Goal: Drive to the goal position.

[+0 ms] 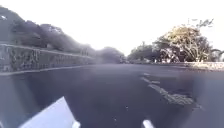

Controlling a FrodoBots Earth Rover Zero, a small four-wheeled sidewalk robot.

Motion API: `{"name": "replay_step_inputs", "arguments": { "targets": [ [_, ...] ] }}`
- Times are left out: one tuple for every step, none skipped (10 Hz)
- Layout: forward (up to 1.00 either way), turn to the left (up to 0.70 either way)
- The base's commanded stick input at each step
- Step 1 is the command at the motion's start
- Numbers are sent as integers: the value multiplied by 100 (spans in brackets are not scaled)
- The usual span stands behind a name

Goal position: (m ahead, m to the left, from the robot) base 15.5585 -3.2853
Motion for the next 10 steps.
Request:
{"name": "replay_step_inputs", "arguments": {
  "targets": [
    [85, -33],
    [85, -34],
    [85, -34],
    [85, -34],
    [85, -34],
    [85, -34],
    [85, -34],
    [85, 0],
    [85, 0],
    [85, 0]
  ]
}}
